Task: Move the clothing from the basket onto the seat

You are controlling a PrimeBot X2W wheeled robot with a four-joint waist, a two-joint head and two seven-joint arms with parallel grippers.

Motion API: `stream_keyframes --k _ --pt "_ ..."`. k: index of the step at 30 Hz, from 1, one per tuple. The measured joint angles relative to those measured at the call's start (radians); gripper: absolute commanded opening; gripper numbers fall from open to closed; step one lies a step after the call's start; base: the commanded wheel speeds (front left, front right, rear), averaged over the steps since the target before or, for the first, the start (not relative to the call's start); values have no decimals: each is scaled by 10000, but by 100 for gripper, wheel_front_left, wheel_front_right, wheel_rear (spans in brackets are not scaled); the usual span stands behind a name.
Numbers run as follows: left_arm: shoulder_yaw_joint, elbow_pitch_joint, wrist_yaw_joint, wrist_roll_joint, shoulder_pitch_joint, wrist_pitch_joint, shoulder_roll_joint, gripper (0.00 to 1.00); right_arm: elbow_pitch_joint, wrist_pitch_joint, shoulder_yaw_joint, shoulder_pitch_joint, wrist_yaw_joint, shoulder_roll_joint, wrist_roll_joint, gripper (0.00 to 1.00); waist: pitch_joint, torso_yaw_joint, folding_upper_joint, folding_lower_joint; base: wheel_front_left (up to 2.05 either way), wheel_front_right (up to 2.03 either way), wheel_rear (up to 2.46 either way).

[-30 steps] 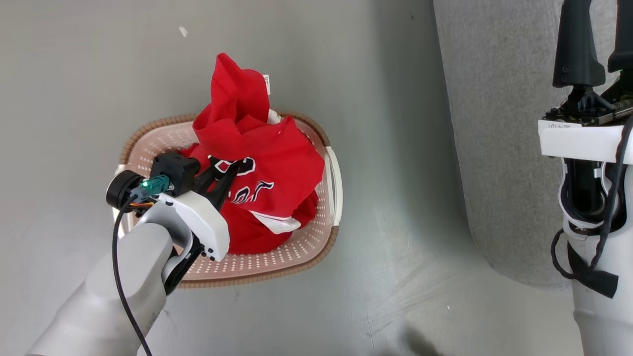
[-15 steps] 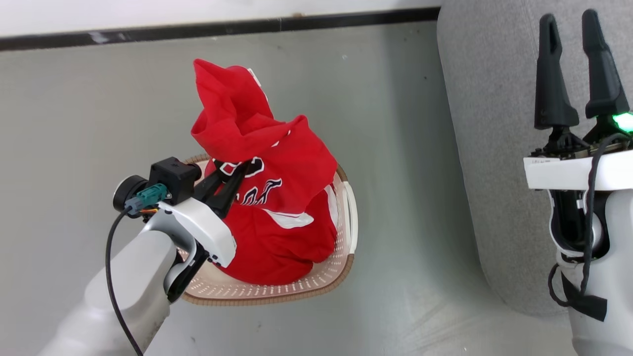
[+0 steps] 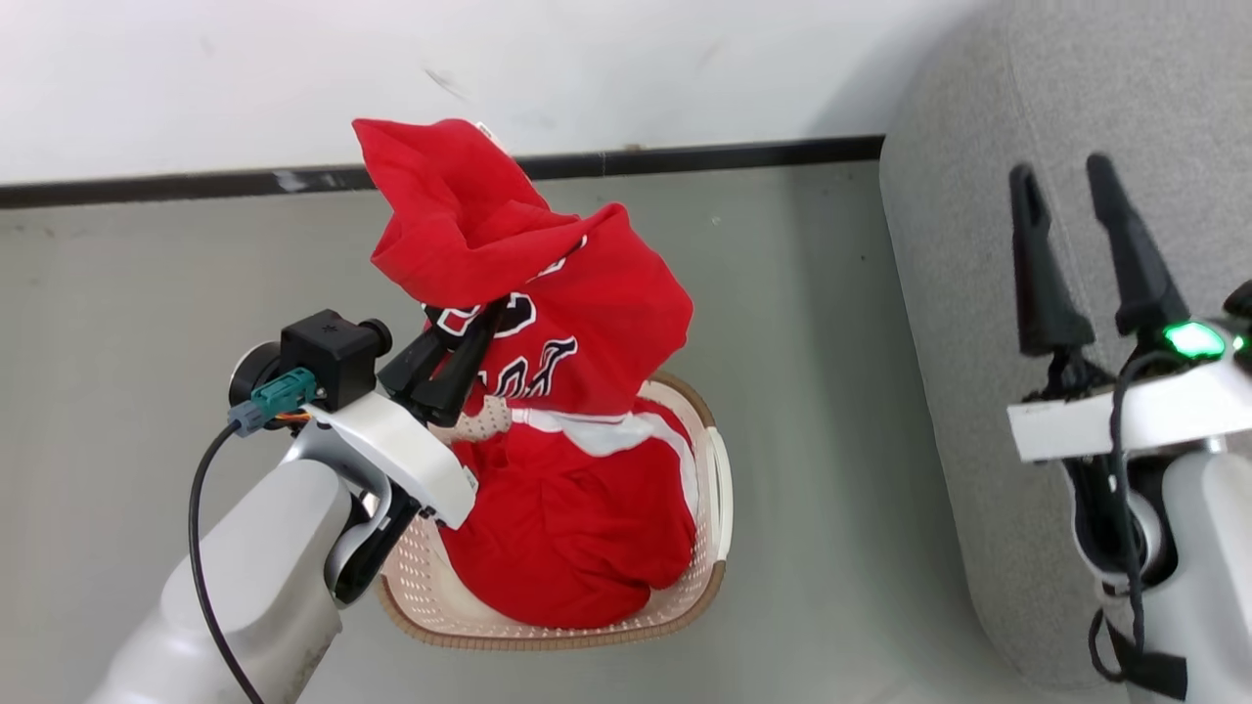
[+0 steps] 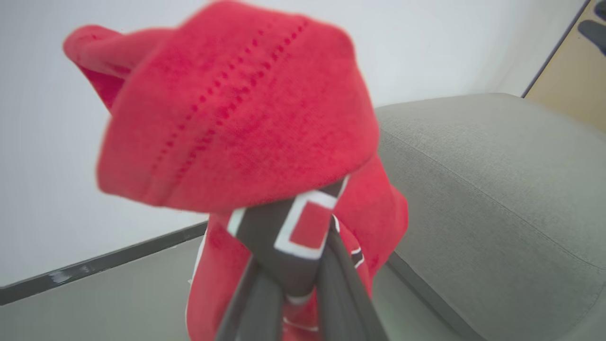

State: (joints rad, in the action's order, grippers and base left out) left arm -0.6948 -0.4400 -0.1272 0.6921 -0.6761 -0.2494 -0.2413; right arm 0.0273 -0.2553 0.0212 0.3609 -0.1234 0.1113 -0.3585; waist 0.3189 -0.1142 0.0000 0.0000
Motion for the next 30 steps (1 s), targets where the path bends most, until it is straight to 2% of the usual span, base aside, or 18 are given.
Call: stream_keyframes --k 6,13,20,30 --pt "25 291 0 -8 300 0 90 0 -424 0 499 -608 0 261 12 100 -599 154 0 0 0 0 0" --pt "-92 499 0 -8 579 0 134 0 -667 2 1580 -1123 0 479 -61 100 -1231 321 0 0 0 0 0" --pt "-144 715 0 -8 639 0 127 0 -736 2 3208 -1569 0 700 -1022 100 -1764 486 0 0 0 0 0" --pt "-399 1108 0 10 680 2 165 0 -1016 2 4105 -1714 0 1290 -1835 100 -2304 718 0 0 0 0 0"
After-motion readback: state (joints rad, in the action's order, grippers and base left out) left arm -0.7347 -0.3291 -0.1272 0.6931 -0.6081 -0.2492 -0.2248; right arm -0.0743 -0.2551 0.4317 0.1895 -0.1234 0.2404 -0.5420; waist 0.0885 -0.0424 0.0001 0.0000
